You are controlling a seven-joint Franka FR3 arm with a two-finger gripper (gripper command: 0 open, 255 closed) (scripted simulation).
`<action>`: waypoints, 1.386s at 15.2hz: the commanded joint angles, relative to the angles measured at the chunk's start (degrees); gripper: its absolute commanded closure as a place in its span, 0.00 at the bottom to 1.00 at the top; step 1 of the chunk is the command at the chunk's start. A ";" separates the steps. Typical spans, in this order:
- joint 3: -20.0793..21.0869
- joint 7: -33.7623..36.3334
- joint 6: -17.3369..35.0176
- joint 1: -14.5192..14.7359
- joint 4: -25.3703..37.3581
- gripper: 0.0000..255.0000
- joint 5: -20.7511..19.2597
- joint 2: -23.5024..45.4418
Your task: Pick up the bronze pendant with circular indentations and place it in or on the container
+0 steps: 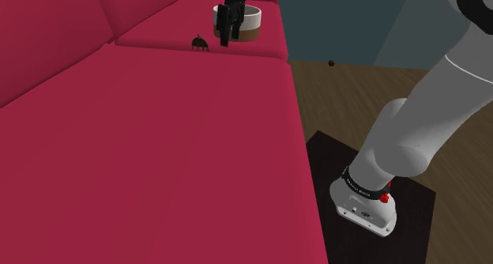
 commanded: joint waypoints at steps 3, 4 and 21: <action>0.72 -2.03 -0.19 1.00 9.66 0.00 1.41 7.04; 0.98 -2.44 -0.45 1.27 12.20 0.00 1.74 8.81; 1.64 -3.05 5.12 1.92 9.03 0.00 2.16 10.55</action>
